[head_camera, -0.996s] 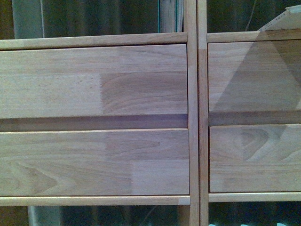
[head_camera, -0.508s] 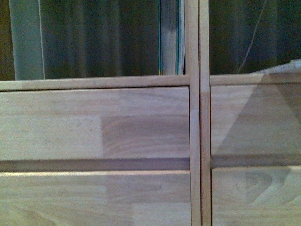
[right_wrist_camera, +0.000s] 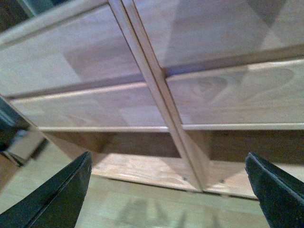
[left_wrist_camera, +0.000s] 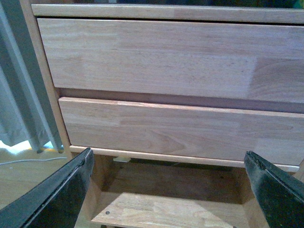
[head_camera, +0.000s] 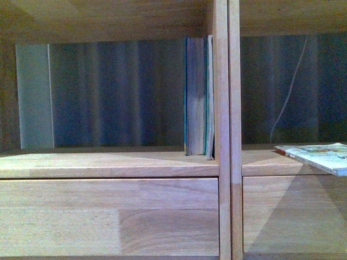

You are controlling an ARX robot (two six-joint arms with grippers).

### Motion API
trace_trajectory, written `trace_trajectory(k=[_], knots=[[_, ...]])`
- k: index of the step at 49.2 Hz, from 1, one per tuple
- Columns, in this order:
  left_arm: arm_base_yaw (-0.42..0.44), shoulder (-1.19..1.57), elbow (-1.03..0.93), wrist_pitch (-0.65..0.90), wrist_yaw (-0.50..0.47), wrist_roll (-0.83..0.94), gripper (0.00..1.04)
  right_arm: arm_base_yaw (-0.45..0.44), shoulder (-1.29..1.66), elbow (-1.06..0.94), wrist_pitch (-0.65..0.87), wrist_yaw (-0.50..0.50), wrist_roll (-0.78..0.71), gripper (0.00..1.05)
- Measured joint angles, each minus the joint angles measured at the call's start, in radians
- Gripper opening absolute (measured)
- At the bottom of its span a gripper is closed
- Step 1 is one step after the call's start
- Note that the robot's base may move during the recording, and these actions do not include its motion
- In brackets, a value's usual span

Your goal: Organize books on shelf

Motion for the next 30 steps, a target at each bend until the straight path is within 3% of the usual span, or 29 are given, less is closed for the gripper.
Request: trace_trajectory(k=[8,20,30], knots=[[0.000,0.000,0.000,0.000,0.001,0.000,0.97,0.021,0.200,0.121,0.197,0.015,0.232,0.98],[0.000,0.000,0.000,0.000,0.000,0.000,0.97,0.161,0.564,0.346,0.438,0.179,0.670,0.98],[0.000,0.000,0.000,0.000,0.000,0.000,0.97,0.258,0.770,0.411,0.482,0.285,0.815,0.98]])
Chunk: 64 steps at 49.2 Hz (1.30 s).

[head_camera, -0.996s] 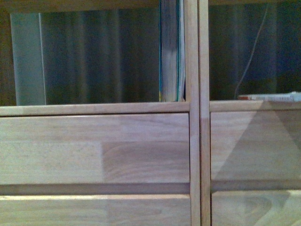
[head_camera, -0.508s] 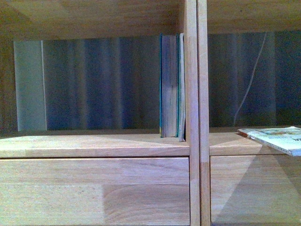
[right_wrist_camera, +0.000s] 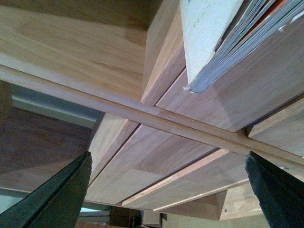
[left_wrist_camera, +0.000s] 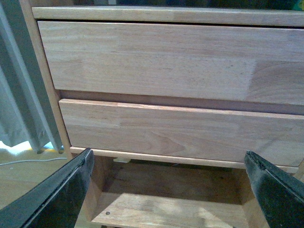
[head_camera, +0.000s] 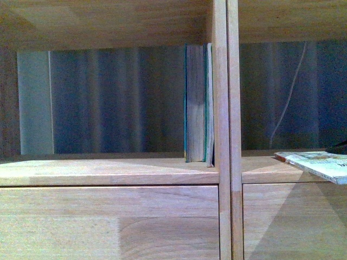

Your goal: Organize books on shelf

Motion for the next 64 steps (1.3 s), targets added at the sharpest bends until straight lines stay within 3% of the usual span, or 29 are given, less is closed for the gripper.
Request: trace_trajectory(k=[7,18,30,42,50,64], knots=[[0.000,0.000,0.000,0.000,0.000,0.000,0.97,0.022,0.086,0.035,0.077,0.051,0.051,0.98],[0.000,0.000,0.000,0.000,0.000,0.000,0.97,-0.064,0.280,0.158,0.184,0.144,0.216,0.98],[0.000,0.000,0.000,0.000,0.000,0.000,0.97,-0.171,0.304,0.187,0.224,0.154,0.331,0.98],[0.000,0.000,0.000,0.000,0.000,0.000,0.97,-0.200,0.303,0.174,0.239,0.146,0.380,0.97],[0.000,0.000,0.000,0.000,0.000,0.000,0.97,-0.168,0.303,0.150,0.265,0.149,0.388,0.67],[0.000,0.000,0.000,0.000,0.000,0.000,0.97,-0.152,0.302,0.123,0.290,0.149,0.389,0.30]])
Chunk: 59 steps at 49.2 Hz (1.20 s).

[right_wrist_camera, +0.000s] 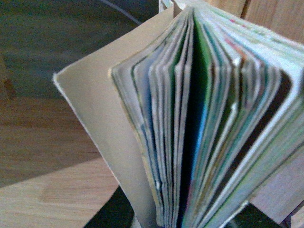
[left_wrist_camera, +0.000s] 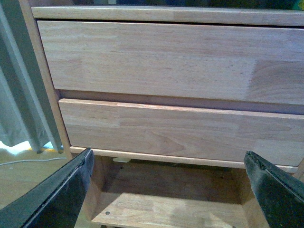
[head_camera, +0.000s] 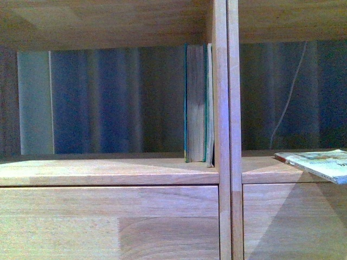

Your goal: Organize books on shelf

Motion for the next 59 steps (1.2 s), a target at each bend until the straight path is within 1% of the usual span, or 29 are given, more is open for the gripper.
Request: trace_trajectory(k=[4,8,11,21,26,27,28,30,31,34,35,36,38,41,44,47,48,51,53,56,58,59], knots=[[0.000,0.000,0.000,0.000,0.000,0.000,0.97,0.000,-0.002,-0.011,0.006,0.000,0.000,0.17],[0.000,0.000,0.000,0.000,0.000,0.000,0.97,0.000,-0.005,-0.019,0.013,-0.001,0.004,0.09],[0.000,0.000,0.000,0.000,0.000,0.000,0.97,-0.002,-0.010,-0.023,0.018,-0.004,0.006,0.07],[0.000,0.000,0.000,0.000,0.000,0.000,0.97,-0.011,-0.046,-0.040,0.027,-0.040,0.006,0.07],[0.001,0.001,0.000,0.001,0.009,0.000,0.97,-0.035,-0.113,-0.058,0.032,-0.102,0.005,0.07],[0.019,0.014,0.000,0.019,0.072,0.012,0.97,-0.041,-0.128,-0.060,0.032,-0.117,0.005,0.07],[0.072,0.055,0.000,0.083,0.222,0.036,0.97,-0.054,-0.152,-0.062,0.032,-0.139,0.005,0.07],[0.163,0.149,0.004,0.199,0.421,0.054,0.97,-0.072,-0.186,-0.062,0.032,-0.163,0.005,0.07],[0.230,0.233,0.010,0.285,0.539,0.060,0.97,-0.086,-0.216,-0.062,0.029,-0.186,0.002,0.07],[0.353,0.433,0.039,0.468,0.728,0.060,0.97,-0.125,-0.280,-0.061,0.019,-0.244,-0.005,0.07],[0.374,0.487,0.051,0.512,0.758,0.059,0.97,-0.134,-0.296,-0.061,0.017,-0.254,-0.008,0.07],[0.393,0.560,0.074,0.569,0.767,0.055,0.97,-0.151,-0.320,-0.061,0.013,-0.273,-0.014,0.07],[0.404,0.627,0.099,0.617,0.766,0.045,0.97,-0.168,-0.343,-0.061,0.011,-0.294,-0.020,0.07],[0.407,0.743,0.153,0.689,0.736,0.023,0.97,-0.200,-0.386,-0.061,0.013,-0.340,-0.025,0.07],[0.378,0.878,0.242,0.763,0.680,-0.021,0.97,-0.235,-0.437,-0.061,0.044,-0.398,-0.023,0.07],[0.340,0.975,0.332,0.785,0.623,-0.063,0.97,-0.251,-0.468,-0.061,0.086,-0.427,-0.014,0.07],[0.334,0.991,0.348,0.787,0.613,-0.072,0.97,-0.253,-0.473,-0.061,0.094,-0.432,-0.012,0.07],[0.281,1.123,0.498,0.765,0.551,-0.133,0.97,-0.252,-0.506,-0.061,0.165,-0.474,-0.001,0.07],[0.258,1.186,0.582,0.716,0.559,-0.187,0.97,-0.241,-0.520,-0.061,0.193,-0.491,-0.002,0.07],[0.213,1.305,0.746,0.608,0.582,-0.299,0.97,-0.199,-0.545,-0.061,0.221,-0.506,-0.040,0.07],[0.190,1.356,0.816,0.578,0.611,-0.370,0.97,-0.169,-0.550,-0.061,0.220,-0.506,-0.074,0.07],[0.185,1.367,0.832,0.573,0.619,-0.378,0.97,-0.161,-0.550,-0.061,0.219,-0.506,-0.084,0.07]])
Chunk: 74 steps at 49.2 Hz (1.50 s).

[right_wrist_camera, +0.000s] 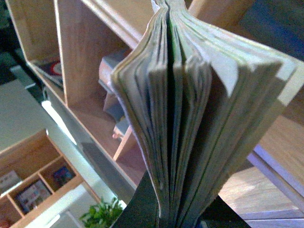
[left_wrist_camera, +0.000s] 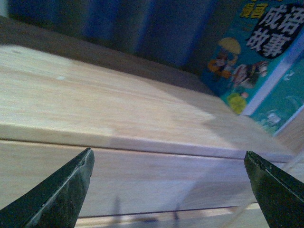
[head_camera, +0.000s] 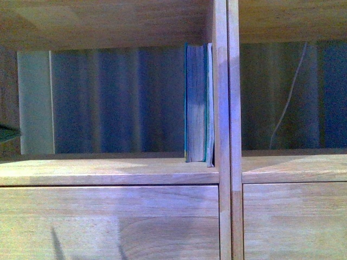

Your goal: Organize books on shelf

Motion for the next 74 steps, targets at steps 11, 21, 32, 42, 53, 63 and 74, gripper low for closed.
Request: trace_trajectory(k=[11,21,32,42,53,63,74], knots=[[-0.121,0.085,0.183,0.046,0.136,-0.286,0.97,0.144,0.071,0.037,-0.038,0.068,-0.164,0.07],[-0.268,0.113,0.270,0.126,0.167,-0.462,0.97,0.268,0.264,0.132,-0.050,0.184,-0.275,0.07],[-0.366,0.146,0.288,0.166,0.156,-0.563,0.97,0.406,0.400,0.216,-0.053,0.285,-0.330,0.07],[-0.418,0.150,0.288,0.219,0.156,-0.613,0.97,0.521,0.424,0.222,-0.058,0.330,-0.365,0.07],[-0.452,0.143,0.265,0.275,0.158,-0.642,0.97,0.661,0.425,0.209,-0.059,0.325,-0.402,0.07],[-0.440,0.140,0.265,0.286,0.142,-0.655,0.83,0.691,0.395,0.185,-0.051,0.338,-0.352,0.07],[-0.430,0.132,0.254,0.347,0.143,-0.689,0.53,0.742,0.375,0.183,-0.083,0.337,-0.344,0.07]])
